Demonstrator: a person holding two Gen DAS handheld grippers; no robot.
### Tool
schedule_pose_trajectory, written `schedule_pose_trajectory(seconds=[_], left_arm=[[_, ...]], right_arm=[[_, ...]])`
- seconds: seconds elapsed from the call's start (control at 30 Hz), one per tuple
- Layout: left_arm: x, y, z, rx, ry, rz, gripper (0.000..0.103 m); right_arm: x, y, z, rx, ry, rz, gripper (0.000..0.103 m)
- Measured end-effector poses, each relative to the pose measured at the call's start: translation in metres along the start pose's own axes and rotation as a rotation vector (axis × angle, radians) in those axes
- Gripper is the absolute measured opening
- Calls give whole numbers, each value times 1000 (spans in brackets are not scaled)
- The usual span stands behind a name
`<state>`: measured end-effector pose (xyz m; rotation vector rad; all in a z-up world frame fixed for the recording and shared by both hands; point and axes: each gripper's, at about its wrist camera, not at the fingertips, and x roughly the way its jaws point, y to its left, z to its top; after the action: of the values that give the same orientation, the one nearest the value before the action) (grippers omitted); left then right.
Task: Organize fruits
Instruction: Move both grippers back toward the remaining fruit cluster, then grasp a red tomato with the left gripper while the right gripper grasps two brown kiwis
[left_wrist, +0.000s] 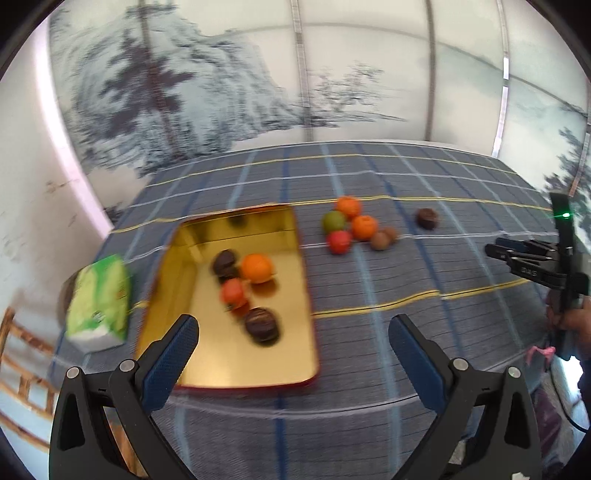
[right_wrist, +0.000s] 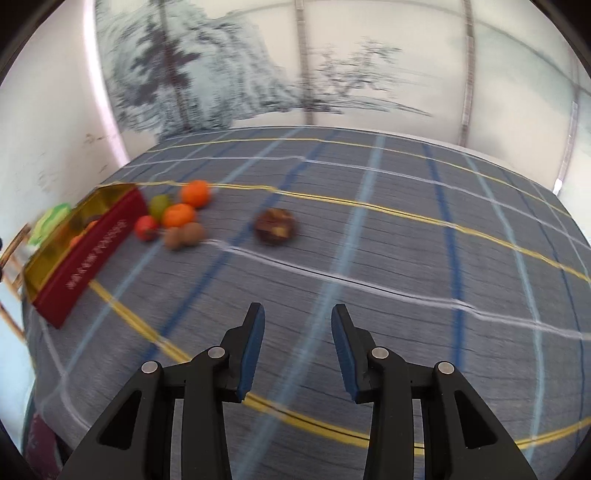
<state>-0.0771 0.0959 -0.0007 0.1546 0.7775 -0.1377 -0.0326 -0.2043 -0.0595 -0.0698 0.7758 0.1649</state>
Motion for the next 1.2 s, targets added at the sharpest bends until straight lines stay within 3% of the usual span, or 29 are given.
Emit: schedule_pose_trajectory(seconds=[0.13, 0.3, 0.47, 0.57, 0.63, 0.7, 0.8, 1.03, 1.17, 1.2], left_arm=[[16, -18, 17, 30, 28, -68, 102], [49, -35, 42, 97, 92, -177, 102], [86, -43, 68, 163, 138, -251, 94], [114, -47, 81, 205, 187, -248, 76], [135, -51, 86, 231, 238, -239, 48], [151, -50, 88, 237, 281, -250, 40], [174, -47, 89, 232, 328, -231, 39], [195, -45, 93, 205, 354, -207, 41], [203, -44, 95, 181, 374, -226, 41], [208, -44, 92, 169, 399, -235, 36]], right_arm=[[1, -21, -7, 67, 4, 29, 39], [-1, -19, -8, 57, -20, 67, 41], [-5, -22, -10, 71, -46, 107, 47], [-7, -29, -11, 109, -60, 138, 47], [-9, -32, -11, 119, -65, 151, 48], [-9, -30, -12, 115, -69, 157, 48], [-10, -27, -12, 98, -71, 166, 49], [-8, -29, -11, 103, -70, 184, 50], [-8, -29, -11, 104, -69, 183, 51], [-8, -29, -11, 105, -70, 182, 51]])
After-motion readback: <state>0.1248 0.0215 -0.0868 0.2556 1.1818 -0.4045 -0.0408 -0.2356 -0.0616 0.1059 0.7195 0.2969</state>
